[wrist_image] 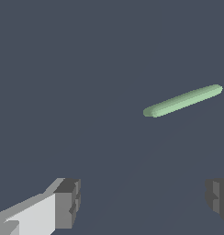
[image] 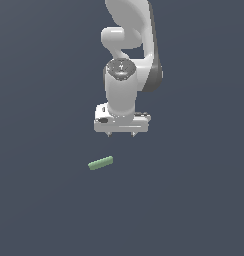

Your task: Pick up the object and move it to a goal position.

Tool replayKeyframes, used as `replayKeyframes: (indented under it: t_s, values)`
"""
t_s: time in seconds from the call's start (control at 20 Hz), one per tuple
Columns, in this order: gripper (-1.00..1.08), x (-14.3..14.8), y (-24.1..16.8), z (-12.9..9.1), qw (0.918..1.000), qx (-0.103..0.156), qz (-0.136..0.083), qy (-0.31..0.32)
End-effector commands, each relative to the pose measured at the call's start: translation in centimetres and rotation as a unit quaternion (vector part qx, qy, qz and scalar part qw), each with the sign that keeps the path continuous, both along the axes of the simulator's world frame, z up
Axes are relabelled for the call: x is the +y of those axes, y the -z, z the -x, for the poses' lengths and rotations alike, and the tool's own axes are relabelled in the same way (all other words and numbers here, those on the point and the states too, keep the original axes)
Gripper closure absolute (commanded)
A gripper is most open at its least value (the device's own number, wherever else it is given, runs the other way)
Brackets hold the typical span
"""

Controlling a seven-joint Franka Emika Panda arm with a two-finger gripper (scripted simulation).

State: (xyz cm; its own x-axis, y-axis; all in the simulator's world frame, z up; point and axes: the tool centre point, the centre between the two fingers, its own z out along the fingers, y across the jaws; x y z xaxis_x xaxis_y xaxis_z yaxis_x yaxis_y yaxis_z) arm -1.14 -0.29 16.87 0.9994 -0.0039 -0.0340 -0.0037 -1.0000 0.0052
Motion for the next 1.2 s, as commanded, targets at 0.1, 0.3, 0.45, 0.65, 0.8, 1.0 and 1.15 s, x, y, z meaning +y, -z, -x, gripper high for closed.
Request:
replayKeyframes:
  t_s: [0.1, 0.3, 0.45, 0.65, 0.8, 1.0, 1.15]
  values:
    - [-0.92, 0.0, -0.2, -0.1, 1.0, -0.001, -0.001, 0.0]
    - [-0.92, 0.4, -1.4, -0.6, 0.9999, -0.01, -0.005, 0.001]
    - [-0.92, 0.7, -2.1, -0.8, 0.9999, -0.014, -0.008, -0.004]
    - [-0.92, 0.6, -2.0, -0.8, 0.9999, -0.014, -0.007, -0.004]
    - [-0.92, 0.5, -1.9, -0.9, 0.9999, -0.013, -0.007, 0.004]
    - [-0.92, 0.2, -1.5, -1.2, 0.9995, -0.013, -0.008, 0.027]
    - [-0.92, -0.2, -1.2, -1.5, 0.9985, -0.013, -0.009, 0.052]
